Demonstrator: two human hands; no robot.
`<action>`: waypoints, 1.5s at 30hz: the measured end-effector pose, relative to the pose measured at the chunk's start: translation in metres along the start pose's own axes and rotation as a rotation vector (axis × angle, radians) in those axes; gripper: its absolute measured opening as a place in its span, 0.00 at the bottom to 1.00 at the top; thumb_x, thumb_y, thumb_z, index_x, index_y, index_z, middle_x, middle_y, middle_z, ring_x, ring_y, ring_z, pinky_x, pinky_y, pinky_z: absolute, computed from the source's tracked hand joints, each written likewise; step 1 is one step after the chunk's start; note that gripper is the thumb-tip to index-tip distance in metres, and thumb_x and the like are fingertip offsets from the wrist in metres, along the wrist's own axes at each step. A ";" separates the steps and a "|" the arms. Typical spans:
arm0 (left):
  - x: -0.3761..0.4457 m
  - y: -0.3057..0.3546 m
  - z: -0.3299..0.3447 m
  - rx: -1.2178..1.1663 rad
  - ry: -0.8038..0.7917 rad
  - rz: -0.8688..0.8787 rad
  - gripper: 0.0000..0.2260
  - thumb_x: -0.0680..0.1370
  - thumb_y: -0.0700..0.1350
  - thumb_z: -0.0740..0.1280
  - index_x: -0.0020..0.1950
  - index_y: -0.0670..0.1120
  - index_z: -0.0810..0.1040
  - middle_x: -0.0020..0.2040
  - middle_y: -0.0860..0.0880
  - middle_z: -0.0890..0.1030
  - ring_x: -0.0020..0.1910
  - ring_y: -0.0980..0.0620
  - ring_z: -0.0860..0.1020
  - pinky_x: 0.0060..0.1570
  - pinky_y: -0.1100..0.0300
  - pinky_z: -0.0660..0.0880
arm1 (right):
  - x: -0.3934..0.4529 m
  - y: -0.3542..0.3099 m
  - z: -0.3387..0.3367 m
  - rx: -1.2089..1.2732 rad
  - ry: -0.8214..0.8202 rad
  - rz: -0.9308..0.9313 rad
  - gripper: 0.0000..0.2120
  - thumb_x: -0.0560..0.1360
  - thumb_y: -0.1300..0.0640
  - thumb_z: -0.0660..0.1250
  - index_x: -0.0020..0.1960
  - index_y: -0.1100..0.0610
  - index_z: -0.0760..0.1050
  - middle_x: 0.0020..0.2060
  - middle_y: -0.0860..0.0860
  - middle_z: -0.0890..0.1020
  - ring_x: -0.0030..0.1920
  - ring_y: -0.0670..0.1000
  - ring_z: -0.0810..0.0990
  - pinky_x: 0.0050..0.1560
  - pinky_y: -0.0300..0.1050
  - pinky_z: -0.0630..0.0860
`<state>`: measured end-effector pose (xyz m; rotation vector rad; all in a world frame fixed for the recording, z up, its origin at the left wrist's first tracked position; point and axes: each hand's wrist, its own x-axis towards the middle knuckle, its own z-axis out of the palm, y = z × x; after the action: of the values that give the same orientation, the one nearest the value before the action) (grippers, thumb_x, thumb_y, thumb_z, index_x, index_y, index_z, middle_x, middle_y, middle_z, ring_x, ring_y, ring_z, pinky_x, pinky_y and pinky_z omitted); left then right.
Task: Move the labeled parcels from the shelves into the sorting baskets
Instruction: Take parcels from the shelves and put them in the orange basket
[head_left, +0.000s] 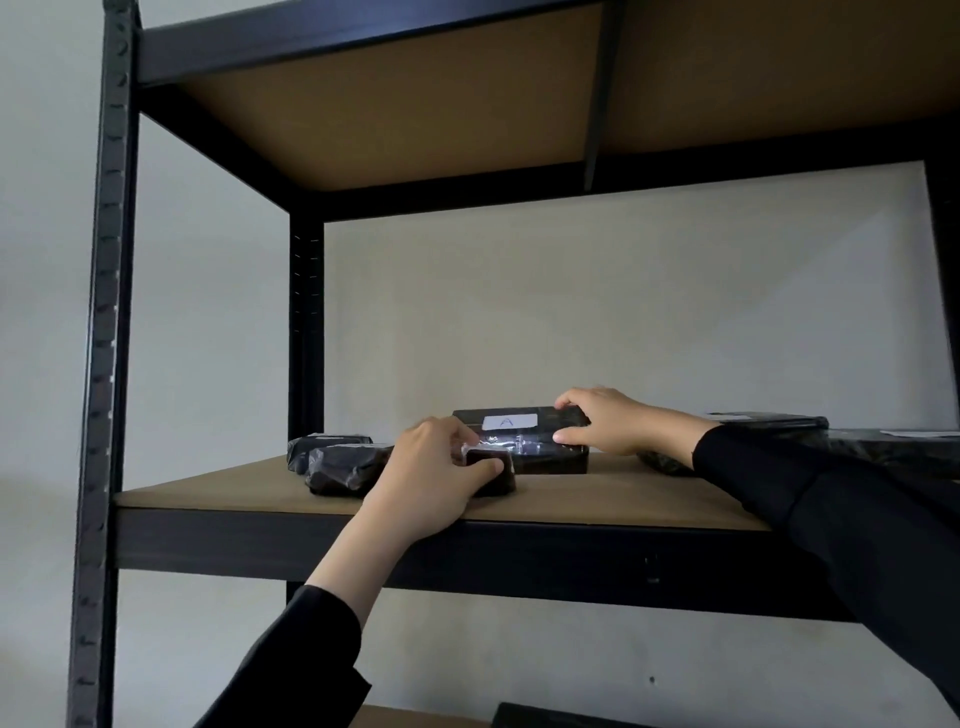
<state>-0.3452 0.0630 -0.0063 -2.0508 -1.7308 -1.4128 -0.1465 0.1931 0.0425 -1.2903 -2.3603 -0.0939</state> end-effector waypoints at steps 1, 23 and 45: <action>0.000 0.000 0.000 0.007 -0.005 -0.003 0.15 0.73 0.52 0.70 0.58 0.48 0.77 0.51 0.51 0.77 0.52 0.52 0.76 0.47 0.62 0.67 | 0.000 0.001 0.002 0.003 -0.017 0.011 0.23 0.78 0.49 0.61 0.70 0.57 0.65 0.68 0.55 0.70 0.67 0.54 0.68 0.63 0.44 0.65; 0.029 -0.058 -0.088 -0.133 0.365 0.076 0.06 0.77 0.44 0.65 0.44 0.46 0.81 0.37 0.51 0.81 0.38 0.55 0.78 0.37 0.64 0.70 | -0.017 -0.148 0.007 0.129 -0.071 -0.191 0.27 0.75 0.37 0.60 0.68 0.52 0.67 0.65 0.54 0.73 0.61 0.54 0.74 0.63 0.48 0.71; 0.080 -0.152 -0.088 -0.064 -0.198 -0.545 0.15 0.76 0.55 0.67 0.47 0.42 0.75 0.42 0.46 0.75 0.39 0.48 0.74 0.42 0.57 0.70 | 0.002 -0.166 0.027 0.182 -0.076 -0.144 0.24 0.63 0.36 0.73 0.51 0.49 0.74 0.48 0.48 0.81 0.51 0.50 0.78 0.56 0.47 0.74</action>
<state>-0.5264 0.1193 0.0289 -1.8830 -2.4988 -1.4355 -0.2920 0.1086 0.0437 -1.0557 -2.4600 0.1255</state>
